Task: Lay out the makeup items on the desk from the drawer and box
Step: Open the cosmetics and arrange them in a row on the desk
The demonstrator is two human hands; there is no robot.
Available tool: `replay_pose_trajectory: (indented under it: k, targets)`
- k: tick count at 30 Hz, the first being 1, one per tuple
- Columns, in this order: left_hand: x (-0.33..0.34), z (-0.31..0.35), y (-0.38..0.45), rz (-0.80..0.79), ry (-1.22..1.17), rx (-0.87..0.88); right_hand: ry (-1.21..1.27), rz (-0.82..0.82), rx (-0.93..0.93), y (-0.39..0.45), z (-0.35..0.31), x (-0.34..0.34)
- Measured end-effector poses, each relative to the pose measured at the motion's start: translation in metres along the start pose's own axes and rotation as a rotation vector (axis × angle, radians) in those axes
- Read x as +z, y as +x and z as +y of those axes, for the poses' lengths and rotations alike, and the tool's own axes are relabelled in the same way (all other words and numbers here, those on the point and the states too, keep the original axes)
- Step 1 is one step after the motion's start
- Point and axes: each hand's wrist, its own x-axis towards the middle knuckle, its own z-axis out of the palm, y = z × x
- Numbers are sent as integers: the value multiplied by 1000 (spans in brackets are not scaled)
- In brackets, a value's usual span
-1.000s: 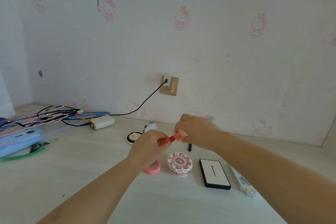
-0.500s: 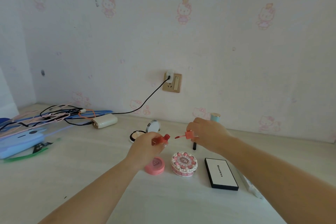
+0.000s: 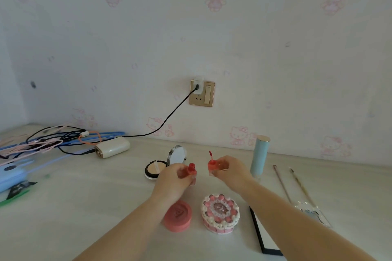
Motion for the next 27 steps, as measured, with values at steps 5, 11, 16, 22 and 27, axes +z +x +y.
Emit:
replay_pose_trajectory:
  k: [5, 11, 16, 22, 27]
  targets:
    - [5, -9, 17, 19, 25, -28, 47, -5, 13, 22, 17, 22]
    - [8, -14, 30, 18, 15, -57, -13, -30, 5, 38, 21, 35]
    - [14, -17, 40, 45, 19, -78, -97, -42, 2, 44, 21, 40]
    - [14, -20, 46, 94, 65, -102, -170, -47, -32, 48, 23, 41]
    - [15, -21, 48, 111, 66, -118, -207, -61, -44, 50, 22, 41]
